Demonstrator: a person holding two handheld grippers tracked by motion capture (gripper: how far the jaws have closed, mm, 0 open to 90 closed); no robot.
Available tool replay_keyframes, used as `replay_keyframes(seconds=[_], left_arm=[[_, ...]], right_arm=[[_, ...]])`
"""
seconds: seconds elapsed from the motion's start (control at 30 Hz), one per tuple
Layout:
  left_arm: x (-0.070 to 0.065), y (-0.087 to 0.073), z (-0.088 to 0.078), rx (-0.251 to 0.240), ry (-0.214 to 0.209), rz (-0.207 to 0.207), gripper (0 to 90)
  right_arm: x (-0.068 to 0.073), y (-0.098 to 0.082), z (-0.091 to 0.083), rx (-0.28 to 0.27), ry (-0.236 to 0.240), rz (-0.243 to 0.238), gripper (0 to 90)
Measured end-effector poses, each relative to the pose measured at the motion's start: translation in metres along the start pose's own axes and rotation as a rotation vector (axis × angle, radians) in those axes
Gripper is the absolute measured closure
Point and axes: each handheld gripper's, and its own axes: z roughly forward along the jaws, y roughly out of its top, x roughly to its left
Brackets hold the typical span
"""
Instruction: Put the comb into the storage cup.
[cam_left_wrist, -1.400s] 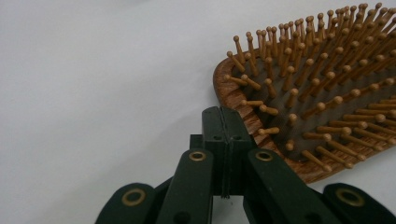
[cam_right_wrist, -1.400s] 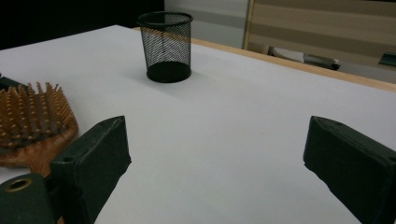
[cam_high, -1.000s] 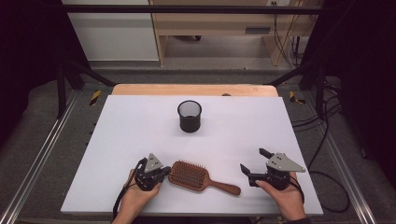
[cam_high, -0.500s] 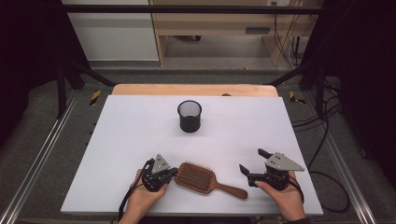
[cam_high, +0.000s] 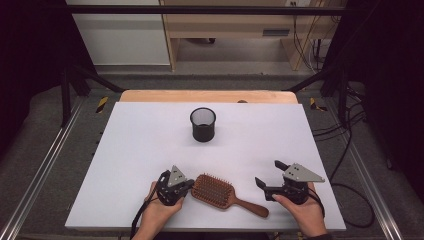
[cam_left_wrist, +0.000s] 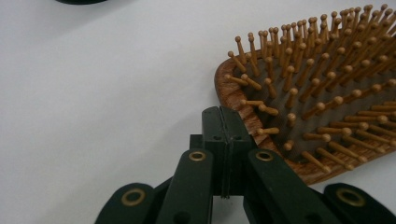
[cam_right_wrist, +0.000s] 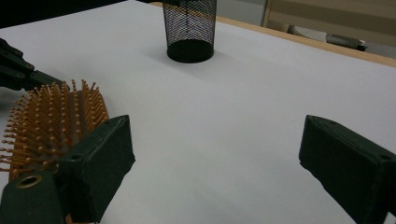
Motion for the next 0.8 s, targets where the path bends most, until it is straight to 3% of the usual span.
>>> replay_keyframes(seconds=[0.5, 0.8], left_arm=[[-0.0009, 0.0006, 0.0011, -0.006, 0.002, 0.005, 90.0], [-0.0003, 0.0007, -0.0011, -0.024, 0.006, 0.031, 90.0]], right_arm=[[0.0019, 0.001, 0.0002, 0.016, 0.012, -0.013, 9.4], [0.0042, 0.0025, -0.0002, 0.02, 0.017, -0.004, 8.8]])
